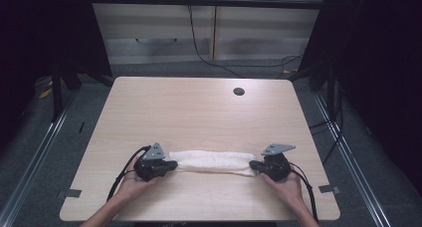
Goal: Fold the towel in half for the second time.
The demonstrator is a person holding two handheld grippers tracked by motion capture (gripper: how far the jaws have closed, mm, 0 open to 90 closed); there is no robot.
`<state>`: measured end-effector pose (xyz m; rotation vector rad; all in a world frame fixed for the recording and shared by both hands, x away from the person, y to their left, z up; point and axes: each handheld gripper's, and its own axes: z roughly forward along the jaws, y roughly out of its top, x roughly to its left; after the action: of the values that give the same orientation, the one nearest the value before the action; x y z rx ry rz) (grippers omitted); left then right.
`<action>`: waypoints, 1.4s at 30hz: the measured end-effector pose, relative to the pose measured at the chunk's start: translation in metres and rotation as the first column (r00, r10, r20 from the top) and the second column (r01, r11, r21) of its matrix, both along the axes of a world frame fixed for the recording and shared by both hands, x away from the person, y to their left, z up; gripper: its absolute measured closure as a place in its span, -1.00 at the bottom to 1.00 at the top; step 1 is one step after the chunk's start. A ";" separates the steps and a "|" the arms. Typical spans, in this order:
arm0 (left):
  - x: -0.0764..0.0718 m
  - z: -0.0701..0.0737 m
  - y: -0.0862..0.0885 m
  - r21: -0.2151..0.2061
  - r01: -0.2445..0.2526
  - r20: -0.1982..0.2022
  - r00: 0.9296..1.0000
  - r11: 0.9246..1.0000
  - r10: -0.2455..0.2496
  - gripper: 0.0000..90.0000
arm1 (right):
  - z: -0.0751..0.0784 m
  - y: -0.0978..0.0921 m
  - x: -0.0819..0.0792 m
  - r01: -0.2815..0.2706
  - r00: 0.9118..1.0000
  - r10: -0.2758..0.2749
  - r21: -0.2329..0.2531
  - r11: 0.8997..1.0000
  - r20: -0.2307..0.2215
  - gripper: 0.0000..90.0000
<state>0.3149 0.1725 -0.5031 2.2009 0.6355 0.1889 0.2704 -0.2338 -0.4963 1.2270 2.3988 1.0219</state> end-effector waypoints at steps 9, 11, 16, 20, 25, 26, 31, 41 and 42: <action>0.016 0.004 0.010 -0.036 -0.041 -0.029 0.999 0.999 0.040 0.66 | -0.002 0.007 0.027 0.016 1.000 -0.017 0.053 0.998 0.025 0.73; 0.015 0.005 0.010 -0.042 -0.041 -0.031 0.999 0.998 0.039 0.62 | 0.000 0.005 0.026 0.005 1.000 -0.006 0.069 0.998 0.014 0.70; 0.009 0.017 0.017 -0.085 -0.048 -0.023 0.999 0.995 0.046 0.46 | 0.015 -0.006 0.017 0.000 1.000 -0.004 0.195 0.981 0.022 0.62; 0.002 0.031 0.026 -0.120 -0.072 -0.009 0.997 0.990 0.071 0.24 | 0.026 -0.010 0.012 -0.015 0.999 0.006 0.223 0.975 0.041 0.60; -0.004 0.037 0.045 -0.132 -0.128 -0.028 0.992 0.983 0.125 -0.02 | 0.039 -0.021 -0.001 0.013 0.996 -0.034 0.236 0.972 0.086 0.39; -0.005 0.036 0.049 -0.131 -0.134 -0.035 0.991 0.982 0.130 -0.07 | 0.040 -0.024 -0.004 0.014 0.995 -0.036 0.237 0.971 0.089 0.36; -0.015 0.029 0.068 -0.120 -0.169 -0.065 0.985 0.978 0.162 -0.26 | 0.032 -0.036 -0.020 0.064 0.995 -0.078 0.201 0.978 0.063 0.07; -0.021 0.016 0.095 -0.153 -0.296 -0.069 0.955 0.943 0.289 -0.57 | 0.026 -0.060 -0.045 0.162 0.978 -0.185 0.198 0.967 0.101 -0.22; -0.021 0.016 0.095 -0.153 -0.296 -0.069 0.955 0.943 0.289 -0.62 | 0.026 -0.060 -0.045 0.162 0.978 -0.185 0.198 0.967 0.101 -0.22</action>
<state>0.2940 0.2677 -0.4866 1.9519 0.9704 0.2324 0.2251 -0.2943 -0.4699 1.3701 2.1018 1.2519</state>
